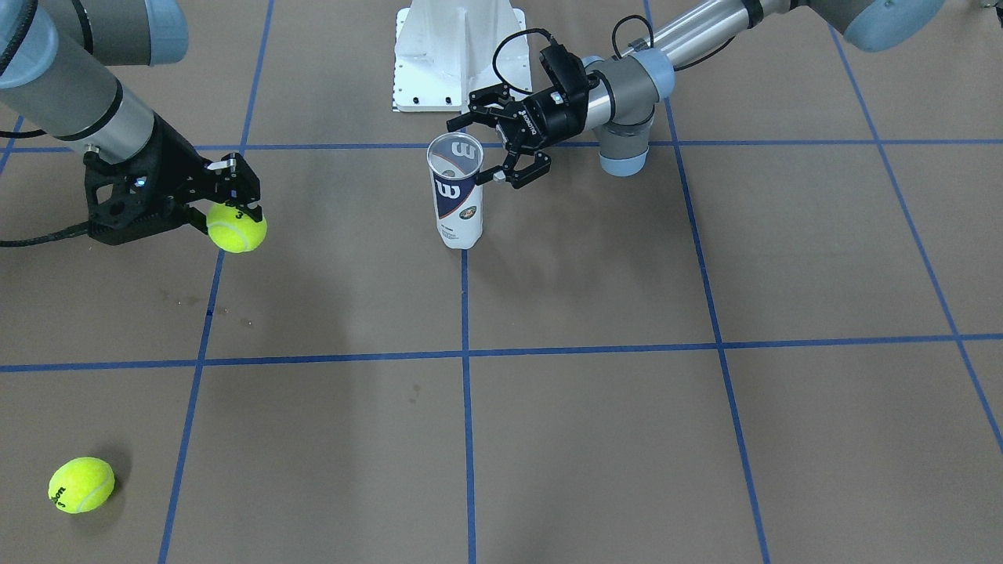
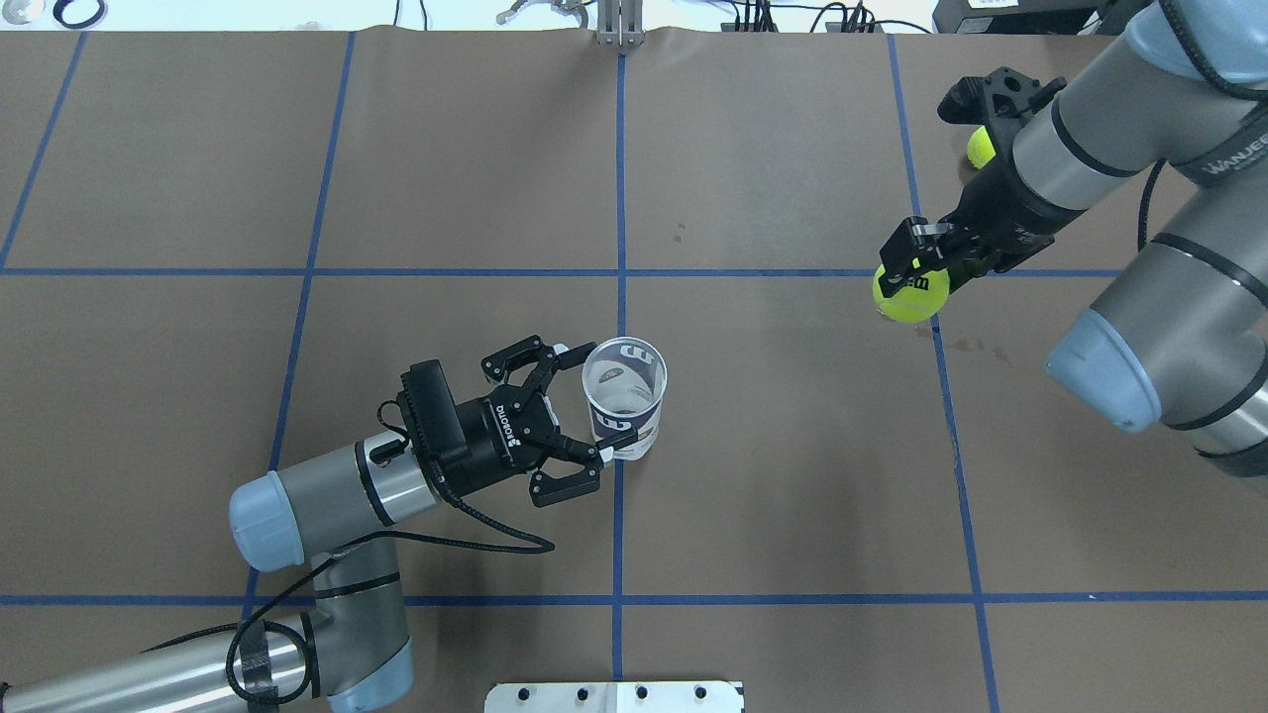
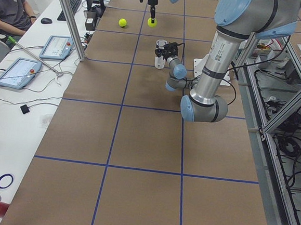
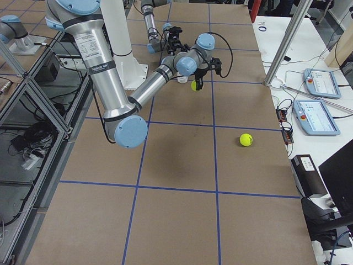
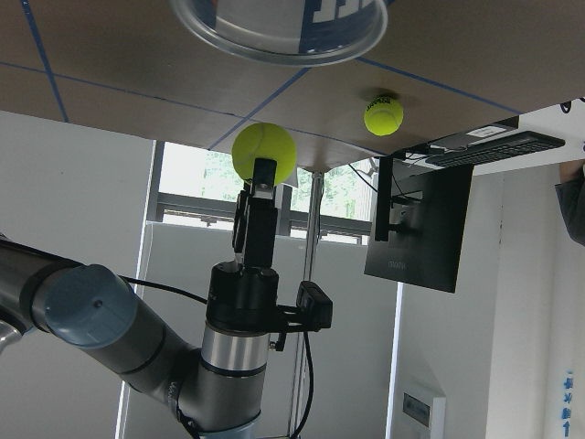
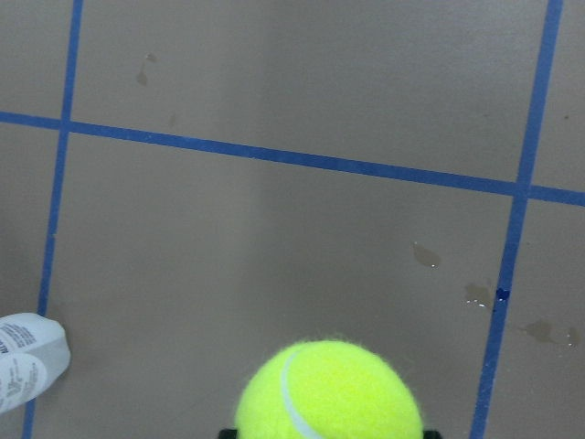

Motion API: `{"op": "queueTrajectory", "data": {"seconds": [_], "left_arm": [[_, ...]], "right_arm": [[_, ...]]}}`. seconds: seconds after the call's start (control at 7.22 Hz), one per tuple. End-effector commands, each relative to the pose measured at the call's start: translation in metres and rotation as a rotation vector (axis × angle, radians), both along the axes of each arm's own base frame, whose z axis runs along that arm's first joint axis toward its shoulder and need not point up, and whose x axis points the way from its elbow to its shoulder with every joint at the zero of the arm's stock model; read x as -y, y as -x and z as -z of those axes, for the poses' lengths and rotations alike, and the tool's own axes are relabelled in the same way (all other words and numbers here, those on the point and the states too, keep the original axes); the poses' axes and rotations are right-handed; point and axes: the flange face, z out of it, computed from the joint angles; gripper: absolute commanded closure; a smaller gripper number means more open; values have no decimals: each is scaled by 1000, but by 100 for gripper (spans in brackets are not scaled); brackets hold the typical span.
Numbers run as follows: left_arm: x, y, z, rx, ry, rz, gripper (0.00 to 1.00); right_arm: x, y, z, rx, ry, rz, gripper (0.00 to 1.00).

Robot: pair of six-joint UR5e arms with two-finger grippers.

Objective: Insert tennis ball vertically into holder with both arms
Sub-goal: 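Carry the held ball with the right gripper above the can's opening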

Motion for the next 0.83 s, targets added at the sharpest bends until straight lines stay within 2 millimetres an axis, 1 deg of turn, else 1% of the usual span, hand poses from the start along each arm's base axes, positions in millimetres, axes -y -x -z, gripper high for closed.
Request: {"op": "queueTrajectory", "data": {"seconds": [0.0, 0.28, 0.42, 0.55, 0.69], "left_arm": [[0, -2, 3, -2, -1, 0, 1], [1, -3, 5, 8, 1, 1, 1], [1, -4, 4, 11, 2, 3, 1], [1, -4, 4, 12, 0, 5, 1], [1, -4, 4, 14, -1, 6, 1]], "right_arm": [[-5, 21, 55, 53, 33, -32, 100], [-8, 28, 89, 89, 37, -50, 100], [-14, 36, 108, 109, 49, -54, 100], [-19, 46, 127, 123, 46, -61, 100], [-30, 67, 139, 118, 39, -75, 100]]}}
